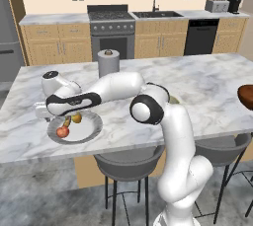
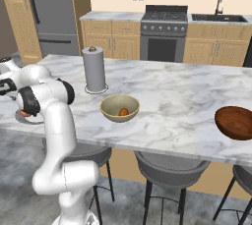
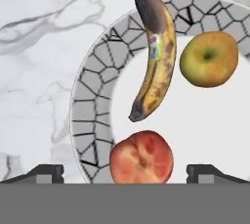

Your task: Take the fruits from the plate on the dining counter and place two fruits in each bowl.

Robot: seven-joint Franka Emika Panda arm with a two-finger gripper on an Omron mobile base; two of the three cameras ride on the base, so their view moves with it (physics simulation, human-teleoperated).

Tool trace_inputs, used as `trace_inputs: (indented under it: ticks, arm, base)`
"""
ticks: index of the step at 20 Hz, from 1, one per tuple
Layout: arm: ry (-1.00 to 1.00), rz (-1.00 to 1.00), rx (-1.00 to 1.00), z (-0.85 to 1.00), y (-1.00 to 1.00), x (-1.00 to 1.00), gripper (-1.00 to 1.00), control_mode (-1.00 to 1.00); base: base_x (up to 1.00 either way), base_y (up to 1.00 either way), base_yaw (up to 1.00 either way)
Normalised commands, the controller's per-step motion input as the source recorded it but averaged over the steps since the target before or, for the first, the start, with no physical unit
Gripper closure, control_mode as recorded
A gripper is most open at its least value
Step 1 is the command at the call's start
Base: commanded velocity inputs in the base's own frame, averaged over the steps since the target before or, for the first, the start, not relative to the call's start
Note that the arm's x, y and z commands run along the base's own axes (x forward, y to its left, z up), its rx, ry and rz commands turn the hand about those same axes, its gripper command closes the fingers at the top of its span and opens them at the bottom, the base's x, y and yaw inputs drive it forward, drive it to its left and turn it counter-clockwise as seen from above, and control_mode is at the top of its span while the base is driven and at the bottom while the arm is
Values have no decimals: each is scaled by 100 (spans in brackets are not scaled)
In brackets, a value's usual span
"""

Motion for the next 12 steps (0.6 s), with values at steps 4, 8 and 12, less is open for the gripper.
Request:
trace_inputs:
  ticks: [4, 8, 12]
  arm:
    - [0, 0, 0, -40, -30, 0, -100, -100]
    - [0, 0, 0, -44, -37, -5, -100, -100]
    - [0, 0, 0, -51, -13, 0, -100, -100]
  base:
    - [0, 0, 0]
    - [0, 0, 0]
    - [0, 0, 0]
